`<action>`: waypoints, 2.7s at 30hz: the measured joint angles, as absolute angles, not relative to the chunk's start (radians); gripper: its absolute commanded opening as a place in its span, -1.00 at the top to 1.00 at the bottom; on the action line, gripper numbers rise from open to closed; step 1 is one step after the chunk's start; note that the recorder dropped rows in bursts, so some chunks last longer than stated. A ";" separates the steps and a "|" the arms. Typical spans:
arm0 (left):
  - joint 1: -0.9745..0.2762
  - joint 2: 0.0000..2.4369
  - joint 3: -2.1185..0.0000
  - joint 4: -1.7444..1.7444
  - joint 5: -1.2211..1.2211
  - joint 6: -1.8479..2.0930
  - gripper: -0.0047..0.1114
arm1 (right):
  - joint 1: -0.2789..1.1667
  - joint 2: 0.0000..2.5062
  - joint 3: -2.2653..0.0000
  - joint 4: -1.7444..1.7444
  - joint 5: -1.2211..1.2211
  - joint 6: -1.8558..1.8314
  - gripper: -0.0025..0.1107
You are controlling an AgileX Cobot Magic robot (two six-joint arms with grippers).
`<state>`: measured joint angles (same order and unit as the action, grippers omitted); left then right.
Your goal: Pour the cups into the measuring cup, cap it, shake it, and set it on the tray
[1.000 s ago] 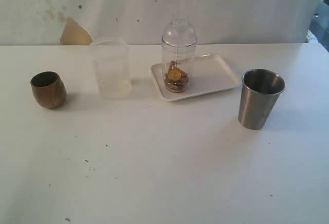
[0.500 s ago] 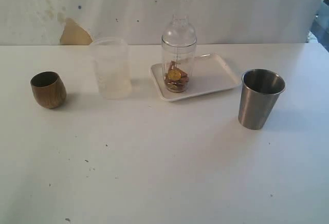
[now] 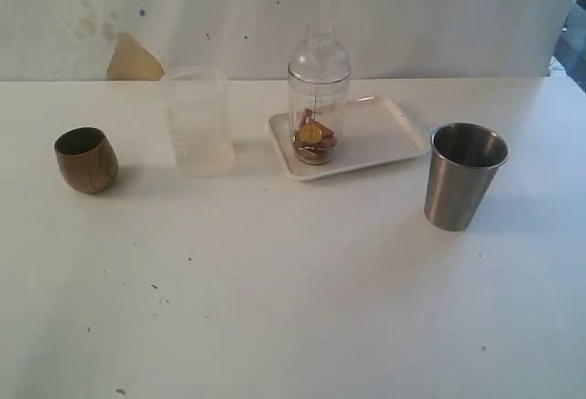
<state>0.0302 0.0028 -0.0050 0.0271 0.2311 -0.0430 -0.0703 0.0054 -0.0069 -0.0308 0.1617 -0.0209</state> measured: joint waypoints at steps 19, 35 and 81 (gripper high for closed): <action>0.030 0.003 -0.005 0.000 0.127 -0.031 0.92 | -0.070 0.005 -0.007 -0.031 0.162 -0.021 0.96; 0.030 0.003 -0.005 0.000 0.126 -0.045 0.92 | -0.070 0.005 -0.007 -0.031 0.162 -0.021 0.96; 0.030 0.003 -0.005 0.000 0.122 -0.045 0.92 | -0.070 0.005 -0.007 -0.031 0.162 -0.021 0.96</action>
